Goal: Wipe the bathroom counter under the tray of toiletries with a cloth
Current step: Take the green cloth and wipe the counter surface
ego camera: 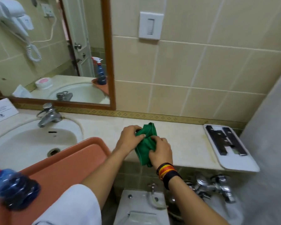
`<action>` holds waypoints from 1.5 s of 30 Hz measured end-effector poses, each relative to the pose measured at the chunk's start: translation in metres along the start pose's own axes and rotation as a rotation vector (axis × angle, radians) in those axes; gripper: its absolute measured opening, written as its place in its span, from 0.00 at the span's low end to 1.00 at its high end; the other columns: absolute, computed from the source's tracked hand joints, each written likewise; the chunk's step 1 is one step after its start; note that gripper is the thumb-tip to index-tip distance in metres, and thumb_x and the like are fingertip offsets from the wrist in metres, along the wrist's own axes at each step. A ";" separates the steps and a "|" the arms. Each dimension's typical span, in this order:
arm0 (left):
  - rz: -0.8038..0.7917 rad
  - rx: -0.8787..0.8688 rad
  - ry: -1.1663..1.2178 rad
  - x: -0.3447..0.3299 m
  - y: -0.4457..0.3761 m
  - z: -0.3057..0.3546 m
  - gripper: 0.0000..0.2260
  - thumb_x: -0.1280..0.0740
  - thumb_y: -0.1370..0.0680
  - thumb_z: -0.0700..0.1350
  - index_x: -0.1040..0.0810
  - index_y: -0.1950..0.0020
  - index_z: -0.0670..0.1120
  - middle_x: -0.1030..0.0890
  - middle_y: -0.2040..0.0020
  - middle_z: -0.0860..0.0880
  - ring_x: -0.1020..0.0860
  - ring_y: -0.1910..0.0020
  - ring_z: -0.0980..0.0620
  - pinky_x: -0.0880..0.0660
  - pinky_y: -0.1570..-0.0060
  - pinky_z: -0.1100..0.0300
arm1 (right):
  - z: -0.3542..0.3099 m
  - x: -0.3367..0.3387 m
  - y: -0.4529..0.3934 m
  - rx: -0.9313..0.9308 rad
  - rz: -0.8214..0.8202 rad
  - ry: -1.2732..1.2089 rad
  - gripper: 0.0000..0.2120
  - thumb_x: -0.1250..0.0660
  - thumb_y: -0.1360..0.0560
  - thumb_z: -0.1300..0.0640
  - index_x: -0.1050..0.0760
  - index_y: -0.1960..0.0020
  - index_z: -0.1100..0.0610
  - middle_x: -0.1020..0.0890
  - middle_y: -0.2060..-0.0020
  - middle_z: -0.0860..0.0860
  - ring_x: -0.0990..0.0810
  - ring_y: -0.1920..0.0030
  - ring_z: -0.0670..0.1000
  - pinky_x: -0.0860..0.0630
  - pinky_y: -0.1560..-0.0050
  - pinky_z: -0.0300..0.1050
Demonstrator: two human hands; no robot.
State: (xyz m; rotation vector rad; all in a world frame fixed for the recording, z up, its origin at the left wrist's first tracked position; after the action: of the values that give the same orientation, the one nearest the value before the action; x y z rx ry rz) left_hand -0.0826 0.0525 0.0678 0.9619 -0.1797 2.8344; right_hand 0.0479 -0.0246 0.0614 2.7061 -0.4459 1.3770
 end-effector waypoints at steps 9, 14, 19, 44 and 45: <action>-0.094 -0.165 -0.144 -0.202 -0.037 0.053 0.20 0.39 0.16 0.52 0.24 0.27 0.46 0.20 0.31 0.46 0.25 0.31 0.47 0.29 0.31 0.54 | 0.182 0.048 -0.042 -0.122 -0.071 0.400 0.21 0.38 0.22 0.51 0.29 0.30 0.53 0.27 0.30 0.55 0.31 0.31 0.59 0.30 0.33 0.54; -0.121 -0.211 -0.338 -0.223 -0.036 -0.001 0.28 0.54 0.14 0.57 0.41 0.17 0.46 0.40 0.16 0.46 0.46 0.16 0.49 0.50 0.18 0.52 | 0.204 0.005 -0.073 0.133 -0.167 0.377 0.33 0.54 0.19 0.42 0.51 0.18 0.58 0.52 0.19 0.53 0.53 0.19 0.55 0.55 0.20 0.58; -0.109 -0.266 -0.423 -0.230 -0.043 -0.012 0.26 0.51 0.15 0.54 0.37 0.18 0.46 0.37 0.17 0.46 0.42 0.17 0.49 0.49 0.18 0.53 | 0.237 0.019 -0.130 0.054 -0.104 0.349 0.33 0.52 0.19 0.45 0.50 0.19 0.59 0.47 0.19 0.55 0.50 0.19 0.54 0.51 0.21 0.59; -0.158 -0.236 -0.398 -0.232 -0.046 -0.013 0.27 0.50 0.17 0.49 0.39 0.17 0.48 0.40 0.16 0.49 0.46 0.16 0.53 0.49 0.18 0.51 | 0.250 0.031 -0.080 -0.079 -0.001 0.325 0.27 0.48 0.19 0.47 0.39 0.23 0.56 0.37 0.23 0.54 0.37 0.23 0.56 0.42 0.25 0.58; -0.158 -0.230 -0.393 -0.232 -0.047 -0.014 0.27 0.50 0.17 0.49 0.39 0.17 0.48 0.40 0.16 0.49 0.46 0.16 0.53 0.49 0.18 0.51 | 0.265 0.039 -0.085 -0.122 0.021 0.342 0.27 0.49 0.18 0.46 0.41 0.22 0.56 0.39 0.22 0.54 0.39 0.22 0.56 0.42 0.24 0.58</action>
State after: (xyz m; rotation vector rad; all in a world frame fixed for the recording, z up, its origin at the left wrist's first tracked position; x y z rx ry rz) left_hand 0.0995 0.0786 -0.0825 1.3959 -0.4384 2.3919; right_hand 0.3008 -0.0034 -0.0599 2.3130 -0.5082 1.7124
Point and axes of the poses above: each hand's wrist, its own y-axis away from the middle knuckle, its own x-axis out of the back of the hand, z = x × y, the point moved 1 cm from there along -y, towards the middle knuckle
